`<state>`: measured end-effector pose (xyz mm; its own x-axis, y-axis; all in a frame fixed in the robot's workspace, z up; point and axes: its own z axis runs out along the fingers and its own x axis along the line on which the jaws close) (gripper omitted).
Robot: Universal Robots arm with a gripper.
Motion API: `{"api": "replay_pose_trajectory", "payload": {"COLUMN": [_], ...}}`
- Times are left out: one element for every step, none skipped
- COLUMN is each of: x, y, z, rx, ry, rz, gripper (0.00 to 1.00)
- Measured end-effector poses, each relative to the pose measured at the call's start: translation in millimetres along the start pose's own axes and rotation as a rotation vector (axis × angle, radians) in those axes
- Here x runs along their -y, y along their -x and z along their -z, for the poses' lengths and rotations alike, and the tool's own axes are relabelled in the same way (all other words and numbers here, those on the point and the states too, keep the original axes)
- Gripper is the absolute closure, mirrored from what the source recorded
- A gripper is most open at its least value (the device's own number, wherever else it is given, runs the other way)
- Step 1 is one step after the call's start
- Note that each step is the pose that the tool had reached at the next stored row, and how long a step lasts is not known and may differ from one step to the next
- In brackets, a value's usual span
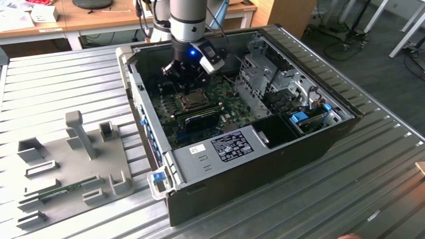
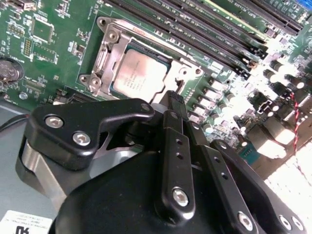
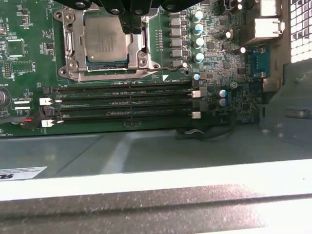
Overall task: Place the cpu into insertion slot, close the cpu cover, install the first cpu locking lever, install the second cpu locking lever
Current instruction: 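Close the cpu cover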
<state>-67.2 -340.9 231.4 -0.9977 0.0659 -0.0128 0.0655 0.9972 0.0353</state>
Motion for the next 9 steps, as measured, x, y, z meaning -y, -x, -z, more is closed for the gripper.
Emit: {"api": "replay_pose_trajectory", "payload": {"x": [-0.1,-0.2,-0.2,-0.3,-0.4,-0.5,-0.5,-0.6,-0.6], "y": [1.1,2.3,3.5,4.8,6.2,7.7,8.7,9.3,9.8], "z": [-0.1,-0.1,-0.2,-0.2,-0.2,-0.3,-0.3,-0.4,-0.4], "rx": [0.0000,0.0001,0.0001,0.0001,0.0001,0.0002,0.0001,0.0002,0.0002], "ry": [0.0001,0.0002,0.0003,0.0002,0.0002,0.0003,0.0003,0.0004,0.0004], "rz": [0.000,0.000,0.000,0.000,0.000,0.000,0.000,0.000,0.000], "gripper": [0.90,0.90,0.90,0.90,0.90,0.90,0.90,0.90,0.90]}}
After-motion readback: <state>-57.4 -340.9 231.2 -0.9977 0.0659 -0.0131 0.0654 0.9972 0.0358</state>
